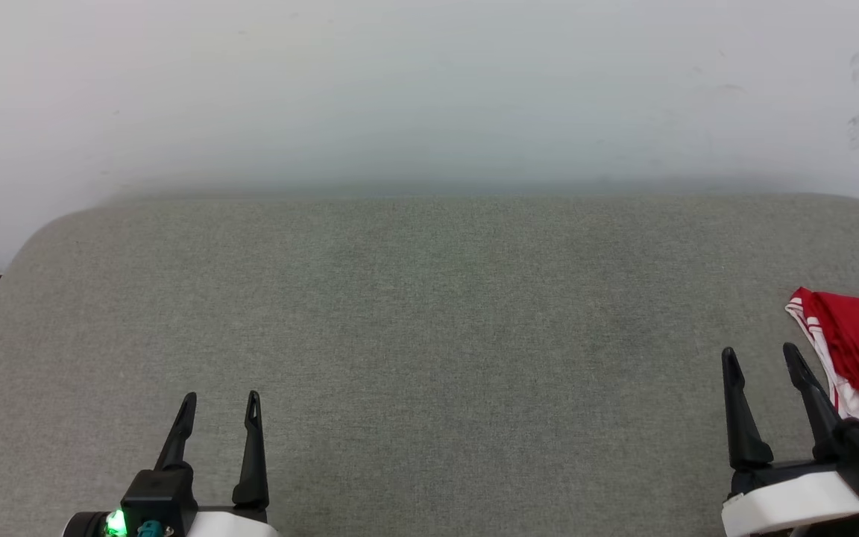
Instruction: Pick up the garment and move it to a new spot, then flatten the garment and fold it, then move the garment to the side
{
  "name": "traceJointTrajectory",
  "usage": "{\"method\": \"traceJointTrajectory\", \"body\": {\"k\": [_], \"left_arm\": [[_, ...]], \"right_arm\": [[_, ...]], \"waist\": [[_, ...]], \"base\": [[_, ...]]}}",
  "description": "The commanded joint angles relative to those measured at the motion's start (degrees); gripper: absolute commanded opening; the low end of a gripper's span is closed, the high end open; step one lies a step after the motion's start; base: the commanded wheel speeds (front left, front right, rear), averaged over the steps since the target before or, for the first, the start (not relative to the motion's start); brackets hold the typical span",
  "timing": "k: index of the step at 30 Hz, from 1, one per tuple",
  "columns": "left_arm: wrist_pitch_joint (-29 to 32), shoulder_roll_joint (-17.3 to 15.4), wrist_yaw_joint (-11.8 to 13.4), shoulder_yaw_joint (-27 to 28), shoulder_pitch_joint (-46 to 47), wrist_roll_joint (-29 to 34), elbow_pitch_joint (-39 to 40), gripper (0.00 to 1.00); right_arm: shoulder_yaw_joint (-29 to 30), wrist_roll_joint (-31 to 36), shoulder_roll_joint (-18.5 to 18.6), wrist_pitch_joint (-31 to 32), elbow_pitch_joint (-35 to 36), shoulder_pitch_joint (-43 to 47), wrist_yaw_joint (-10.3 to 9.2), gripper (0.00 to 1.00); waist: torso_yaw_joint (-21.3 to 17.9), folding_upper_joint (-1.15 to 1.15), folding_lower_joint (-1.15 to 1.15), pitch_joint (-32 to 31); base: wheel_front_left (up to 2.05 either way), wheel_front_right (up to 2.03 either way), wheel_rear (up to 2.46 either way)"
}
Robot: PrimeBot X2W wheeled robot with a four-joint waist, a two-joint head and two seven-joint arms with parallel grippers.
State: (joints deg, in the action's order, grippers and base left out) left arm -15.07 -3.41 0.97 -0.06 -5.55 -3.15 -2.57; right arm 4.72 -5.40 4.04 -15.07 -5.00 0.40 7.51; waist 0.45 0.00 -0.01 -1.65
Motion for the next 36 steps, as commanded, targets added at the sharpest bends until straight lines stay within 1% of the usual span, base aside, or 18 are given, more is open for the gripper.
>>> {"method": "traceJointTrajectory", "body": {"k": [1, 9, 19, 20, 24, 36], "left_arm": [[-0.1, 0.1, -0.3, -0.2, -0.6, -0.2, -0.2, 1.0], [-0.1, 0.2, -0.8, -0.4, -1.2, -0.5, -0.9, 1.0], [-0.1, 0.3, -1.2, -0.1, -1.2, -0.7, -1.8, 1.0], [0.0, 0.2, -1.2, -0.2, -1.0, -0.7, -1.8, 0.0], [0.6, 0.4, -1.3, 0.0, -1.2, -1.6, -3.9, 0.0], [4.1, 0.4, -2.5, 1.2, 1.0, -15.8, -5.2, 0.0]], "right_arm": [[0.4, -0.1, -0.4, -0.1, 0.8, 1.5, -0.05, 1.0], [1.0, 0.1, -1.1, -0.1, 3.6, 5.9, -0.05, 1.0], [0.9, -0.4, -1.3, -0.1, 2.7, 6.5, -0.05, 1.0], [0.9, -0.1, -1.0, 0.0, 2.8, 5.9, 0.0, 0.0], [0.9, -1.0, -1.0, 0.4, 0.8, 5.9, 0.01, 0.0], [1.1, -15.0, -1.0, 3.9, -0.7, 3.7, 0.01, 0.0]], "waist": [[-0.2, 0.0, 0.01, -0.2], [-0.6, 0.0, 0.01, -0.9], [-0.6, 0.0, 0.01, -1.1], [-0.6, 0.0, 0.01, -1.1], [-0.6, 0.0, 0.01, -1.1], [-0.6, 0.0, 0.01, -0.8]], "base": [[0.0, 0.0, 0.0], [0.0, 0.0, 0.0], [0.0, 0.0, 0.0], [0.0, 0.0, 0.0], [0.0, 0.0, 0.0], [0.0, 0.0, 0.0]]}}
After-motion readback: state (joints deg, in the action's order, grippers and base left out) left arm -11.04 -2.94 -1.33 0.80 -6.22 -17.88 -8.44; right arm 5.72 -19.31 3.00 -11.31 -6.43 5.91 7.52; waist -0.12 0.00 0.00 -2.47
